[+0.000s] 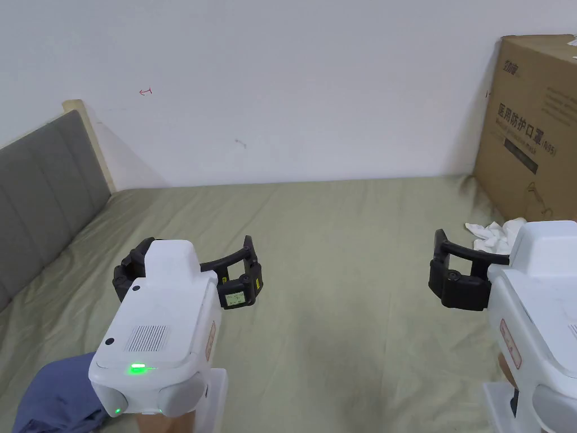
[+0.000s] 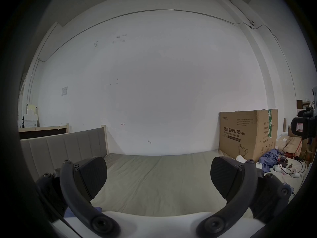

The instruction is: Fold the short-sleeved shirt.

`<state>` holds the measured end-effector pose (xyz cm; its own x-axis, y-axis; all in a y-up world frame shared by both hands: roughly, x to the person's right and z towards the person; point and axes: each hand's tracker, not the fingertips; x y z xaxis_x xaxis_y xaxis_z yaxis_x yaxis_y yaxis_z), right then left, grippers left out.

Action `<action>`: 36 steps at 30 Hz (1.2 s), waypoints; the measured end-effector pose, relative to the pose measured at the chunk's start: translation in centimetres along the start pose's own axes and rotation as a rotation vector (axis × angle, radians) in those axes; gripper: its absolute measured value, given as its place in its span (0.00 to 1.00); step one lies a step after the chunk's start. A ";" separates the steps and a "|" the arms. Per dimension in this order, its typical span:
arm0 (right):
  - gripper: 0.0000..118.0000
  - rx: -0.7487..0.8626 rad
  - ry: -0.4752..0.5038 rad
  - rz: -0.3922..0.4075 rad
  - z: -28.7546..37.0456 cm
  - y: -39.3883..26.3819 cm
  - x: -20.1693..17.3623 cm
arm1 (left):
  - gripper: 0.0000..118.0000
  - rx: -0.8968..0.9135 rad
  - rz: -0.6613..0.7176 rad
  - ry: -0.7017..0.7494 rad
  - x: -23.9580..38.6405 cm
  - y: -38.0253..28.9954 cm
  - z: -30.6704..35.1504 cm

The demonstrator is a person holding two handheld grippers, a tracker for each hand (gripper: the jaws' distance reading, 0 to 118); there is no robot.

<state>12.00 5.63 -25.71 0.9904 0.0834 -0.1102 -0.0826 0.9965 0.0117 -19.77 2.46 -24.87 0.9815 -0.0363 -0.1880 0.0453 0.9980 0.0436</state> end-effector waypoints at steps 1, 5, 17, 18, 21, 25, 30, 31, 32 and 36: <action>1.00 0.002 0.000 0.000 0.1 0.1 -0.1 | 1.00 0.000 0.002 0.000 -0.1 0.0 0.0; 1.00 0.003 -0.002 0.000 0.1 0.0 0.0 | 1.00 0.004 0.008 -0.002 -0.3 -0.1 0.0; 1.00 -0.001 -0.010 0.011 0.1 0.3 -0.5 | 1.00 0.001 0.008 0.009 -0.4 -0.2 0.0; 1.00 0.000 -0.011 0.013 0.1 0.3 -0.5 | 1.00 0.001 0.008 0.011 -0.4 -0.2 0.0; 1.00 -0.001 -0.008 0.015 0.1 0.3 -0.5 | 1.00 0.003 0.007 0.014 -0.5 -0.2 0.0; 1.00 -0.001 -0.005 0.015 0.0 0.2 -0.4 | 1.00 0.004 0.007 0.013 -0.5 -0.2 0.0; 1.00 -0.002 -0.005 0.014 -0.1 0.0 -0.1 | 1.00 0.002 0.008 0.016 -0.6 -0.2 0.0; 1.00 -0.003 -0.005 0.014 -0.2 0.0 -0.1 | 1.00 0.003 0.008 0.016 -0.6 -0.2 0.0; 1.00 -0.003 -0.004 0.013 -0.2 0.0 -0.1 | 1.00 0.004 0.009 0.016 -0.6 -0.2 0.0; 1.00 -0.004 -0.004 0.013 -0.2 0.0 -0.1 | 1.00 0.005 0.007 0.017 -0.6 -0.2 0.0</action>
<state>11.90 5.61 -25.88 0.9897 0.0962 -0.1059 -0.0958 0.9954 0.0095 -20.36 2.26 -24.72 0.9785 -0.0287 -0.2040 0.0396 0.9980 0.0494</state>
